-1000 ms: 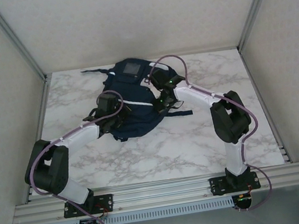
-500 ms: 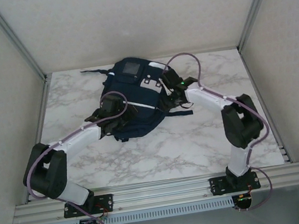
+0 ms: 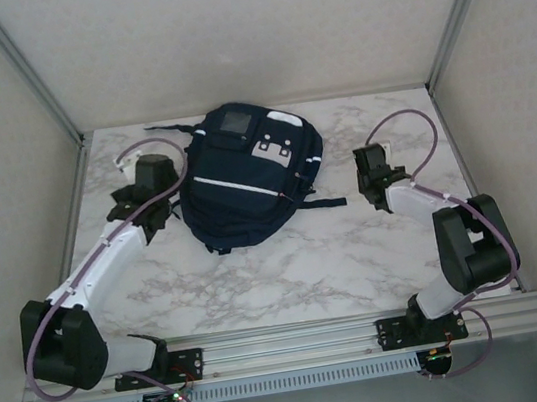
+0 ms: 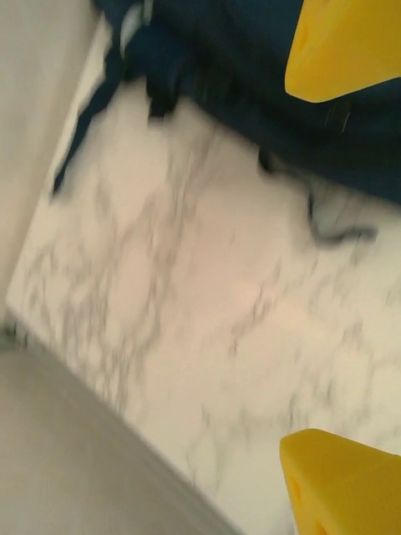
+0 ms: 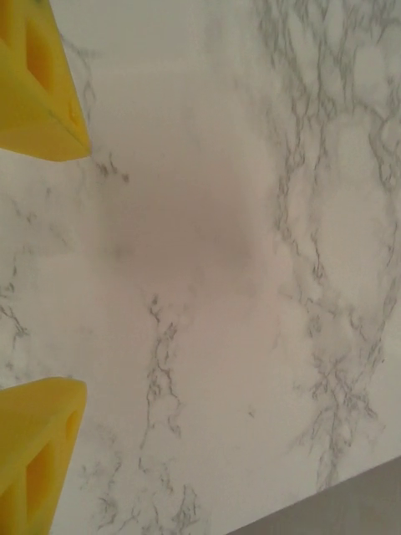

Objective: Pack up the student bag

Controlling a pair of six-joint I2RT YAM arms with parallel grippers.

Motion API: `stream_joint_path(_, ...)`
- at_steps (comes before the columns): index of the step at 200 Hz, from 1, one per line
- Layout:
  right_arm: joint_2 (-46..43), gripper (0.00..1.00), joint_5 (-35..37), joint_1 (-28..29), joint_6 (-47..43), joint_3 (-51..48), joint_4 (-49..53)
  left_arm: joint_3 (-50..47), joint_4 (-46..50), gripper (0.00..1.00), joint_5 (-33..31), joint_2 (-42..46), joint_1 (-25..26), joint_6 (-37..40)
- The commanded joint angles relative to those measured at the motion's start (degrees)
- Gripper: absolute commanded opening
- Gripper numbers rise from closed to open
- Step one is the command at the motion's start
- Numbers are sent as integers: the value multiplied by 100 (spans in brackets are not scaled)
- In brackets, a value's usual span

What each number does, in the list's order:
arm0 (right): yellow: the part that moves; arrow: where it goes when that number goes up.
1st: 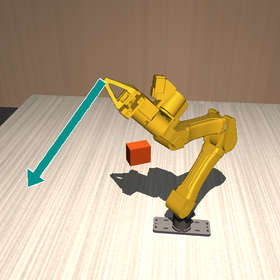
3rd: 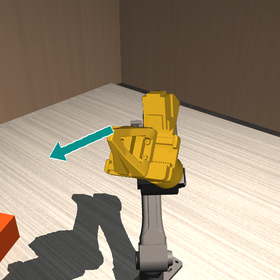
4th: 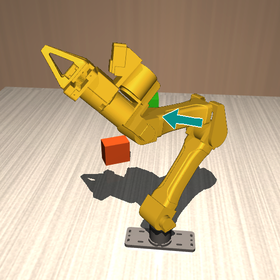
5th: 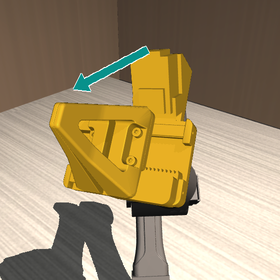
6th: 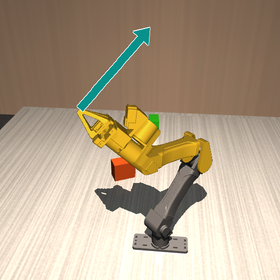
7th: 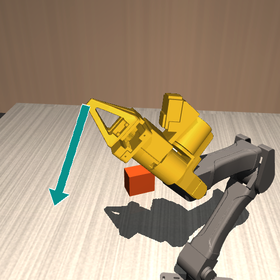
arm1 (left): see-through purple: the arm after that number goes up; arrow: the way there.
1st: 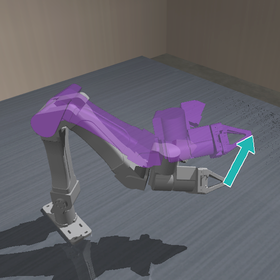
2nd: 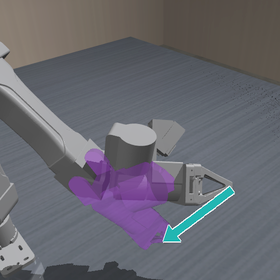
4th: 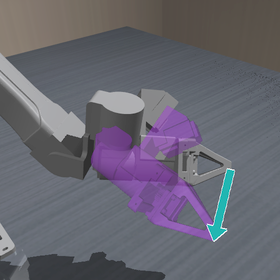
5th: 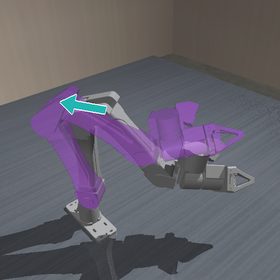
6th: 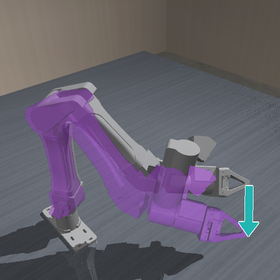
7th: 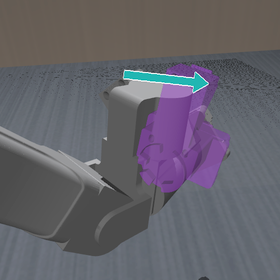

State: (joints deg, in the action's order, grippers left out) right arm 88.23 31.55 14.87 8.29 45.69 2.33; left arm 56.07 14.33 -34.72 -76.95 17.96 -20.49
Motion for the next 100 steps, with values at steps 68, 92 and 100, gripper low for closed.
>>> stream_joint_path(68,-79,99,-375,-542,-533,-1650,-3979,-1923,-3281,100,-792,-692,-1020,1213)
stream_joint_path(92,-216,99,-594,-702,-398,-1847,-4165,-2008,-3734,100,174,-994,-1313,1308)
stream_joint_path(100,-250,99,-669,-703,-399,-1914,-4266,-2076,-3976,100,622,-1047,-1428,1256)
